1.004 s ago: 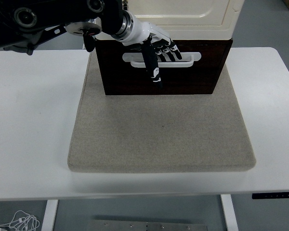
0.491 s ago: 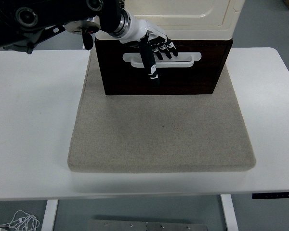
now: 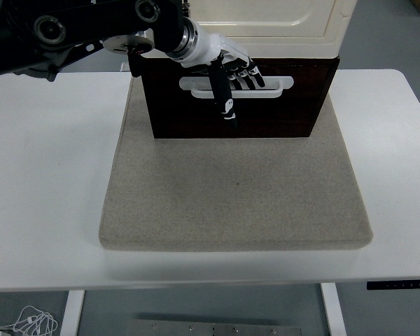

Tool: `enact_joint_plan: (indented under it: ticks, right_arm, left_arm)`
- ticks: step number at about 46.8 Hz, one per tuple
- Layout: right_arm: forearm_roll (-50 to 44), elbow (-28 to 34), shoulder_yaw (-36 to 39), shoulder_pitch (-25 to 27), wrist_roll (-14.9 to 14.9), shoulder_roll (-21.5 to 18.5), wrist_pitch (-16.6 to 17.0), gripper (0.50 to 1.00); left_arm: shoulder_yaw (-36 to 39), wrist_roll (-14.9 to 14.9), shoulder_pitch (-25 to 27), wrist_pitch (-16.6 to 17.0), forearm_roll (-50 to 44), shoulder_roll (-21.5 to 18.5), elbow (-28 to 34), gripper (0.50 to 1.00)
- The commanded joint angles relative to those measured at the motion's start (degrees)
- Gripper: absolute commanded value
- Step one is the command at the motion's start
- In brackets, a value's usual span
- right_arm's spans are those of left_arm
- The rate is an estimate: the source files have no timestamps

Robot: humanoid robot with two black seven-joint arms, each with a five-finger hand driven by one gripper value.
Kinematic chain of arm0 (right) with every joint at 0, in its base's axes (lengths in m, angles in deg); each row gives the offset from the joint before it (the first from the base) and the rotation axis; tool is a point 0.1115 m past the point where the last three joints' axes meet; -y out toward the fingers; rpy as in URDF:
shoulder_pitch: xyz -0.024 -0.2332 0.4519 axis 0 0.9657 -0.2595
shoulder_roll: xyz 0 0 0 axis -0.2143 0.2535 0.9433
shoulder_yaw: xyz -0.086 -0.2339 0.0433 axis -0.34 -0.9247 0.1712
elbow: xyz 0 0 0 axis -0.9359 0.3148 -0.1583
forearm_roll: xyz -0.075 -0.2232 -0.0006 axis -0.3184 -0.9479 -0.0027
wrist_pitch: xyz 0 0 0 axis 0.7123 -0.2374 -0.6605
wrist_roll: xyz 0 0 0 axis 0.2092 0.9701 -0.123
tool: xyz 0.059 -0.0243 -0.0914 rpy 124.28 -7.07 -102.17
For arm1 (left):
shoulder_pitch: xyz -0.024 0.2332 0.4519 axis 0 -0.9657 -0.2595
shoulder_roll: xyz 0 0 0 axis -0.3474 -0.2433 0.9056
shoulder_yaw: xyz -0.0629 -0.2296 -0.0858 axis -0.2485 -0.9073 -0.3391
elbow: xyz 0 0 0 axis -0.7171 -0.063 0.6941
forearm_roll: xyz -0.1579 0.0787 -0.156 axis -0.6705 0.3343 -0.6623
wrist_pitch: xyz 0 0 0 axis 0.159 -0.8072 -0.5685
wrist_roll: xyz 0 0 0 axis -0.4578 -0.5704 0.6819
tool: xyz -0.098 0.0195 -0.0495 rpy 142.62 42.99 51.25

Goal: Open the drawer under the combination cabinet

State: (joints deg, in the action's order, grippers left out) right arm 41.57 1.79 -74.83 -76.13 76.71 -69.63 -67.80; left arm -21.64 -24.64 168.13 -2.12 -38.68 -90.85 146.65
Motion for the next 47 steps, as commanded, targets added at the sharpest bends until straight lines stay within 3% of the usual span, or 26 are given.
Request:
enact_joint_plan:
  ticks: [1, 25, 47]
  right_arm:
    - [0.0, 0.0, 0.0, 0.0, 0.0, 0.0, 0.0, 0.926]
    - [0.0, 0.0, 0.0, 0.0, 0.0, 0.0, 0.0, 0.926]
    - [0.0, 0.0, 0.0, 0.0, 0.0, 0.0, 0.0, 0.926]
  left_arm:
    - [0.0, 0.1, 0.0, -0.1, 0.0, 0.4, -0.3, 1.000]
    - [-0.1, 0.1, 0.0, -0.7, 0.1, 0.7, -0.6, 1.000]
    - [-0.3, 0.1, -0.1, -4.6, 0.0, 0.6, -0.3, 1.000]
